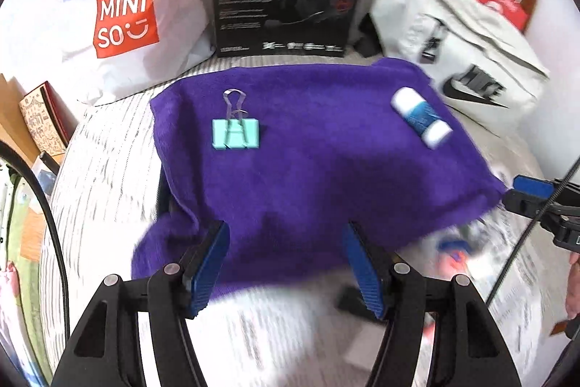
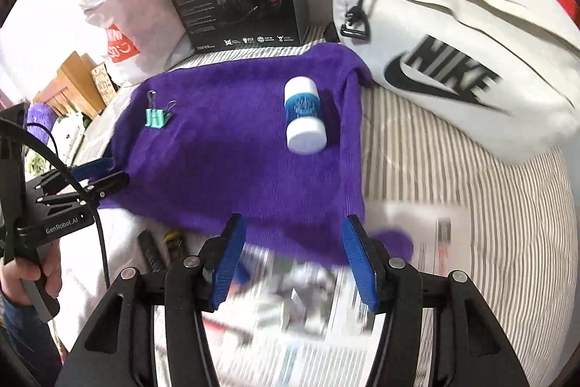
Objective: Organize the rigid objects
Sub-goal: 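Grasp the white tape roll with the left gripper while the right gripper moves toward the charger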
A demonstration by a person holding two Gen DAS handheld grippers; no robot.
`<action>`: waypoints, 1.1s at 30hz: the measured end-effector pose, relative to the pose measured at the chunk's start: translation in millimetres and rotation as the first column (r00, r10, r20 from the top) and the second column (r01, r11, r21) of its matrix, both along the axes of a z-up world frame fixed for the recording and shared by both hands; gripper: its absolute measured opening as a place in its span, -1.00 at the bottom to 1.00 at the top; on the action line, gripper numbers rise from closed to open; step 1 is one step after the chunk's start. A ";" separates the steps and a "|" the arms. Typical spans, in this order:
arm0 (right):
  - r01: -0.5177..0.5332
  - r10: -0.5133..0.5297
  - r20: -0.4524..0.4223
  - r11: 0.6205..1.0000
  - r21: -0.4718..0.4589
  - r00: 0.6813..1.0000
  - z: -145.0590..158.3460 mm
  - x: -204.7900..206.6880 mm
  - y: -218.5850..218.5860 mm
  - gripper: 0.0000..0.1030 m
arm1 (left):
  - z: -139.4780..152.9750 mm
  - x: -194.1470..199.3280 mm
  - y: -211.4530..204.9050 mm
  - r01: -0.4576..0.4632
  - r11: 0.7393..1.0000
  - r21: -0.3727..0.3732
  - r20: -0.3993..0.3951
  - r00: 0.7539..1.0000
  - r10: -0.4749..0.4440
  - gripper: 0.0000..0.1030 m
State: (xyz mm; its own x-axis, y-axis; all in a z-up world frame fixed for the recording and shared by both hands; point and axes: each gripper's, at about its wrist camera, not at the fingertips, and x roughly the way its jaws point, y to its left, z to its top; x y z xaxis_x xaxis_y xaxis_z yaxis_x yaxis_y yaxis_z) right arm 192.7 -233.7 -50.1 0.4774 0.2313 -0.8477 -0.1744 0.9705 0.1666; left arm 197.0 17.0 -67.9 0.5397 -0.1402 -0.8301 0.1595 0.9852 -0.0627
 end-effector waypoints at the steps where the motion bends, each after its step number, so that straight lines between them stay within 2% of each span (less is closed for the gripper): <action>1: 0.007 -0.008 0.003 1.000 0.007 1.000 1.5 -8.9 -1.7 0.15 | 1.1 -8.5 -2.1 0.012 1.000 -0.008 0.002 1.000 -0.012 0.23; 5: 0.028 -0.029 0.015 0.999 0.020 0.999 6.2 -46.6 -8.4 0.15 | -1.4 -44.0 -12.0 0.072 0.997 -0.034 -0.010 0.997 -0.072 0.23; 8: 0.036 -0.037 0.019 0.999 0.035 0.999 6.6 -71.2 -11.8 0.19 | -9.1 -64.4 -20.2 0.116 0.993 -0.021 -0.020 0.993 -0.116 0.23; 15: 0.071 -0.070 -0.017 0.995 0.067 0.997 -6.3 -104.6 -19.2 0.21 | -27.7 -69.8 -28.8 0.137 0.991 0.012 -0.054 0.989 -0.136 0.23; 19: 0.089 -0.086 -0.036 0.993 0.080 0.996 -14.4 -112.5 -23.3 0.21 | -35.0 -66.0 -28.6 0.152 0.988 0.040 -0.070 0.986 -0.149 0.23; 24: 0.094 -0.090 -0.047 0.991 0.091 0.995 -20.2 -115.4 -25.2 0.21 | -40.3 -64.8 -23.8 0.166 0.979 0.115 -0.077 0.985 -0.157 0.23; 28: 0.101 -0.097 -0.052 0.991 0.087 0.994 -23.5 -115.0 -26.1 0.21 | -42.9 -67.1 -20.6 0.163 0.979 0.123 -0.087 0.984 -0.153 0.22; 33: 0.101 -0.096 -0.065 0.991 0.085 0.993 -29.4 -112.5 -24.5 0.21 | -45.2 -67.6 -21.4 0.158 0.983 0.091 -0.071 0.986 -0.152 0.06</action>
